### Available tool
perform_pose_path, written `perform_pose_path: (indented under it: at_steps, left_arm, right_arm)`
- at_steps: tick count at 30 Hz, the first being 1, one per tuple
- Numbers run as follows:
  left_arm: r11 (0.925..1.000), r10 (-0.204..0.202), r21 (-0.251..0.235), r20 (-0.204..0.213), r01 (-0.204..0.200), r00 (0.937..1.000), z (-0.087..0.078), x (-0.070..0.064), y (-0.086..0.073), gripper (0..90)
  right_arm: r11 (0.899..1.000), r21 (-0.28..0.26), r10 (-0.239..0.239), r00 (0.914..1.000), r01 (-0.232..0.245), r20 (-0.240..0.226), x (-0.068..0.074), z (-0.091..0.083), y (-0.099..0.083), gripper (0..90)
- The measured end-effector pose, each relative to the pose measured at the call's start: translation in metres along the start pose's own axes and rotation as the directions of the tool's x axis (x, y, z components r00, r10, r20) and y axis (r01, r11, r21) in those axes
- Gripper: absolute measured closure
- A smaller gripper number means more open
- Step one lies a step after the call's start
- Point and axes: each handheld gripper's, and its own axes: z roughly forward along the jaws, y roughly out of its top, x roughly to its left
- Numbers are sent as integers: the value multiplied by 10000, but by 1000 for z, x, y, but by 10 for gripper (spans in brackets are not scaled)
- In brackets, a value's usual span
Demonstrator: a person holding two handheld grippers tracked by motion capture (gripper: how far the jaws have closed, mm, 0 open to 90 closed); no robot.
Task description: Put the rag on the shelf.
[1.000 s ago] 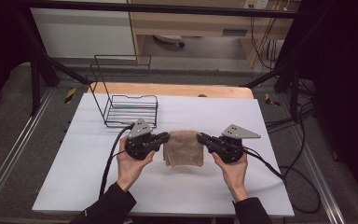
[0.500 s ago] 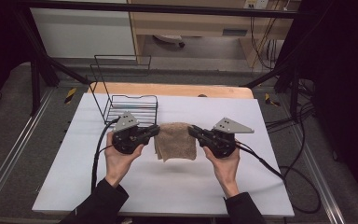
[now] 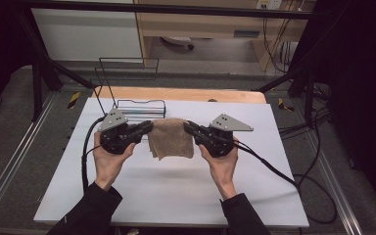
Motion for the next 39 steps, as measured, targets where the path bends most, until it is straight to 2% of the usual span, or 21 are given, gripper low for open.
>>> perform_pose_path:
  at_steps: [10,15,23,27,32,39]
  left_arm:
    - [9993,-152,-345,-315,141,9994,-17,20,16,841]
    - [9987,-44,-505,-580,15,9983,-25,27,25,842]
    - [9967,-167,-811,-752,106,9970,-36,41,39,842]
    - [9964,-54,-852,-965,-28,9953,-40,47,48,842]
    - [9946,-93,-1034,-1024,-14,9947,-46,55,60,843]
    - [9925,39,-1211,-1261,-193,9920,-55,62,79,843]
  right_arm:
    - [9994,-303,-140,9999,139,-44,12,20,20,847]
    - [9986,-432,-307,9995,306,-8,17,30,32,848]
    - [9973,-641,-349,9994,348,-15,22,45,50,848]
    - [9963,-735,-455,9990,453,-14,25,51,59,848]
    - [9940,-957,-539,9985,539,27,28,59,72,848]
    - [9901,-1207,-710,9975,710,44,31,68,92,848]
